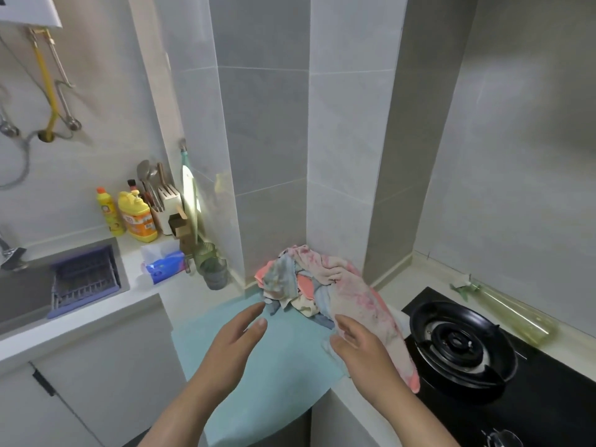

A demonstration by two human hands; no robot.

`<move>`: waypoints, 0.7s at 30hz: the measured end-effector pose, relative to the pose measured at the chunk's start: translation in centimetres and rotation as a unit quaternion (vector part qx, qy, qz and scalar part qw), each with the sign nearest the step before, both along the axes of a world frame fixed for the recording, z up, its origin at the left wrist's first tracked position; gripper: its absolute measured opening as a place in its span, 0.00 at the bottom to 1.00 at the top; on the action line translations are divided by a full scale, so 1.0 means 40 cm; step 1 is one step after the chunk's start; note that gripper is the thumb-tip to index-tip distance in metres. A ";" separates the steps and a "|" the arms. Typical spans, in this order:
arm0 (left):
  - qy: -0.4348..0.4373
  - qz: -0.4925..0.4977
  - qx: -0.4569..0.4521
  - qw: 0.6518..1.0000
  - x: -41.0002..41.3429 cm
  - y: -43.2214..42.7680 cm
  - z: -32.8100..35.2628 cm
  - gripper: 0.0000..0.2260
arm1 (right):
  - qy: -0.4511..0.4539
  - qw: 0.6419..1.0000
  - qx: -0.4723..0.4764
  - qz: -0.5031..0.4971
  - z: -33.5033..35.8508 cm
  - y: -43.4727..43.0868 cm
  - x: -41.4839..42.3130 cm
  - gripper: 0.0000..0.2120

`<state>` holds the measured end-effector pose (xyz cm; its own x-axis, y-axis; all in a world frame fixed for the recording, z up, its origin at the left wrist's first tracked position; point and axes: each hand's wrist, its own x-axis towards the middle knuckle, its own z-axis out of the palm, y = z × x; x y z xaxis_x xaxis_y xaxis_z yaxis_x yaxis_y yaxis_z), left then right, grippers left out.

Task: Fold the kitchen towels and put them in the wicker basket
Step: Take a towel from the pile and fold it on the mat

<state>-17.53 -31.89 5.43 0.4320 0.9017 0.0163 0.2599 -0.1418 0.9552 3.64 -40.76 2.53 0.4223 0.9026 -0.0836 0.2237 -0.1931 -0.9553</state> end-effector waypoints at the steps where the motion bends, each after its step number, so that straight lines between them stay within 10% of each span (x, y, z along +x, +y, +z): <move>1: -0.002 -0.013 -0.006 1.000 0.001 0.035 -0.006 0.20 | -0.005 1.000 -0.005 -0.009 -0.005 0.028 -0.004 0.23; 7: -0.005 -0.089 -0.035 0.995 -0.004 0.276 -0.040 0.11 | -0.009 0.997 -0.027 -0.075 -0.019 0.197 -0.055 0.22; 13: 0.045 -0.171 -0.042 0.983 -0.024 0.490 -0.106 0.30 | 0.007 0.985 -0.073 -0.153 -0.035 0.311 -0.110 0.21; 17: 0.061 -0.200 -0.070 0.975 0.000 0.544 -0.165 0.16 | -0.001 0.975 -0.108 -0.193 -0.072 0.334 -0.121 0.21; 21: 0.103 -0.245 -0.072 0.961 0.035 0.581 -0.218 0.24 | -0.009 0.969 -0.137 -0.206 -0.121 0.339 -0.098 0.23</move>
<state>-16.12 -8.66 -3.28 0.7858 0.5763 -0.2244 0.3815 -0.1662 0.9093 -0.29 -27.21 -2.33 0.7450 0.6026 -0.2861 0.0895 -0.5154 -0.8523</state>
